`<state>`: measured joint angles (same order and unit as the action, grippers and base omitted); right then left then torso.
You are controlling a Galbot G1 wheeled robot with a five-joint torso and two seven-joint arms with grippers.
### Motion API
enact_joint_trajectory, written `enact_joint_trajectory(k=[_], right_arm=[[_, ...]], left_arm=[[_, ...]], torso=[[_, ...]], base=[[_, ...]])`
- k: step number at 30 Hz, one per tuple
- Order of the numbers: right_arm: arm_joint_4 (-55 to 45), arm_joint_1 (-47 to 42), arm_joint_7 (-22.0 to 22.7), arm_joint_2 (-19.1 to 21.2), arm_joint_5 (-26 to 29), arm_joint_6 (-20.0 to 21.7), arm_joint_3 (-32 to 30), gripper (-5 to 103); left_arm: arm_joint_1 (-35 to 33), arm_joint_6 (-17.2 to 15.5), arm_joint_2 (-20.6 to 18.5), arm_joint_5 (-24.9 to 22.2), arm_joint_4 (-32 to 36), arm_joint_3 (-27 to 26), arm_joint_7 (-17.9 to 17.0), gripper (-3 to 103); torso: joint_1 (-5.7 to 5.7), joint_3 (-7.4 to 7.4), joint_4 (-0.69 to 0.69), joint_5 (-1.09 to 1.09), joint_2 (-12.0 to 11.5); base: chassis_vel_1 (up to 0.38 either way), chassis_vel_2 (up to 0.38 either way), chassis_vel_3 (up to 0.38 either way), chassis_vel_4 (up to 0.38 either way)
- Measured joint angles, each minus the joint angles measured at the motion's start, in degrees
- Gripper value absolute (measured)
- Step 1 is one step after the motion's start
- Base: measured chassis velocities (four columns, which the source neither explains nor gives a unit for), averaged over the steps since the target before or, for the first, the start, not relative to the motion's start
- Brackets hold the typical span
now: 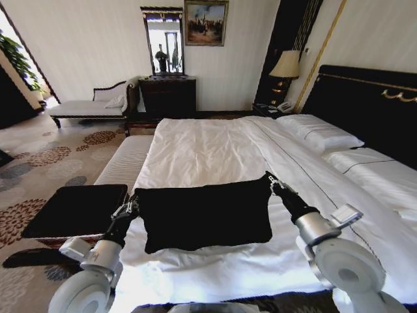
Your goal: Fold the clothes on the bed and place them into the basket.
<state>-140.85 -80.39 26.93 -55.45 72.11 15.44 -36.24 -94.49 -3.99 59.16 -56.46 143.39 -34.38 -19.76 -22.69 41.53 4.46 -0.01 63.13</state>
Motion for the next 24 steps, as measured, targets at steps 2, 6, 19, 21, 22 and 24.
enact_joint_trajectory(k=[2, 6, 19, 21, 22, 24], right_arm=[[2.7, 3.0, 1.1, 0.0, 0.1, 0.6, 2.4, 1], [8.6, 9.9, 2.3, -0.1, 0.7, 1.1, 7.0, 1], [39.2, 34.2, 0.7, -5.7, -3.7, -0.4, 25.2, 1], [45.0, 37.8, -0.7, -8.5, -6.2, -1.2, 27.4, 1], [45.0, 37.8, -0.7, -8.5, -6.2, -1.2, 27.4, 1], [49.9, 40.3, -2.2, -11.2, -8.8, -2.0, 29.4, 1]], left_arm=[[2.0, -0.1, -0.2, -0.2, -0.9, 1.2, -0.2, 0], [6.5, -0.2, -0.1, -0.6, -5.6, 4.2, -0.6, 0], [28.9, -0.3, 2.5, -3.0, -36.3, 11.5, 1.3, 0], [33.6, -0.3, 3.3, -2.6, -42.1, 13.7, 2.1, 0], [33.6, -0.3, 3.3, -2.6, -42.1, 13.7, 2.1, 0], [38.1, -0.2, 4.1, -2.3, -47.4, 16.3, 2.8, 0]], torso=[[-0.01, 0.00, -0.01, 0.02, 0.0], [0.00, 0.00, -0.01, 0.02, 0.0], [-0.02, 0.02, 0.00, 0.00, 0.0], [-0.02, 0.02, -0.01, 0.00, 0.0], [-0.02, 0.02, -0.01, 0.00, 0.0], [-0.02, 0.01, -0.02, 0.00, 0.0]], base=[[0.000, 0.000, 0.000, 0.000], [0.000, 0.000, 0.000, 0.000], [0.000, 0.000, 0.000, 0.000], [0.000, 0.000, 0.000, 0.000], [0.000, 0.000, 0.000, 0.000], [0.000, 0.000, 0.000, 0.000]])
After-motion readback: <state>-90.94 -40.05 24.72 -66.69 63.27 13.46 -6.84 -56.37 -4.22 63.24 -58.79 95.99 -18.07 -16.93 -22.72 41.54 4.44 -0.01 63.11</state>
